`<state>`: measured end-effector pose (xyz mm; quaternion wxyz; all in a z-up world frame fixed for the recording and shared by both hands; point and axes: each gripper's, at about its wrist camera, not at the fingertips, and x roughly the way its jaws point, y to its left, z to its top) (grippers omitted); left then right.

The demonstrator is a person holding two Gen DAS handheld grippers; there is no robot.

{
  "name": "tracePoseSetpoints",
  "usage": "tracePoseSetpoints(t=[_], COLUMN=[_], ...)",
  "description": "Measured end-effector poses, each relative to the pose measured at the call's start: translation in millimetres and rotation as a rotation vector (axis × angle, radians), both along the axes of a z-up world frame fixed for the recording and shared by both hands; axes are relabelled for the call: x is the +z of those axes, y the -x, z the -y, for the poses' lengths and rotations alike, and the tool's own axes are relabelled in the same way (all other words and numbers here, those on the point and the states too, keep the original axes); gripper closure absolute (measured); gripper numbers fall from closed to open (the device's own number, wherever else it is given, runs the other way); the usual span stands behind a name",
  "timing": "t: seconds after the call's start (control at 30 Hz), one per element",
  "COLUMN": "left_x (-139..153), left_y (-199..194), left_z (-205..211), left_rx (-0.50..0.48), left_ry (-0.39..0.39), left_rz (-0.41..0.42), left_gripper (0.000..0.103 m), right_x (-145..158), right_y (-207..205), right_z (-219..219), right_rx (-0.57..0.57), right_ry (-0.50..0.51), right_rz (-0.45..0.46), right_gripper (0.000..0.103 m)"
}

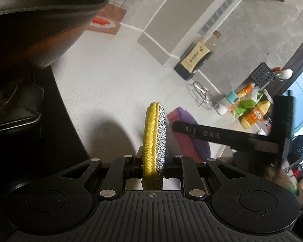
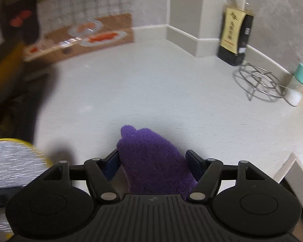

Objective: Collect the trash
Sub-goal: 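Carry the sponge and glitter pad down over the green bin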

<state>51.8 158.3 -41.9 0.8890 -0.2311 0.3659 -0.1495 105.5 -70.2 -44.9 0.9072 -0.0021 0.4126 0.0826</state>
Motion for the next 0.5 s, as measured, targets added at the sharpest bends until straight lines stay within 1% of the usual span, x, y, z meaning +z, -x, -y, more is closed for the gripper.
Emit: tracePoseSetpoints(t=[0.07,0.13,0.2,0.27,0.37,0.43,0.5], left_x=[3.7,7.0,9.9,11.7,9.6,4.2,-5.5], left_y=[7.1,15.7,25.1,37.1,54.7,63.4,72.2], left_z=[8.2,20.1,33.8,51.4,81.8,101.6,122.0], left_rx=[0.022,0.048,0.066,0.065,0.037,0.014,-0.026], left_ry=[-0.005,-0.006,-0.009,-0.004,-0.026,-0.039,-0.029], left_rz=[0.017,0.025,0.024,0.017,0.016,-0.001,-0.031], left_gripper=[0.085,0.085,0.085,0.085,0.085,0.085,0.085], right_x=[9.8,19.2,27.4,31.4,26.8,17.0,4.2], right_y=[14.7,32.8,54.5,75.8,110.7,135.8,154.2], right_z=[1.4,7.4,24.3,48.9,88.1,112.7,137.9], right_rx=[0.036,0.067,0.072,0.053,0.024,-0.001,-0.039], right_ry=[-0.038,-0.053,-0.078,-0.114,-0.152,-0.141,-0.144], right_rz=[0.025,0.064,0.100,0.109,0.104,0.095,0.064], right_gripper=[0.033,0.033,0.033,0.033,0.033,0.033,0.033])
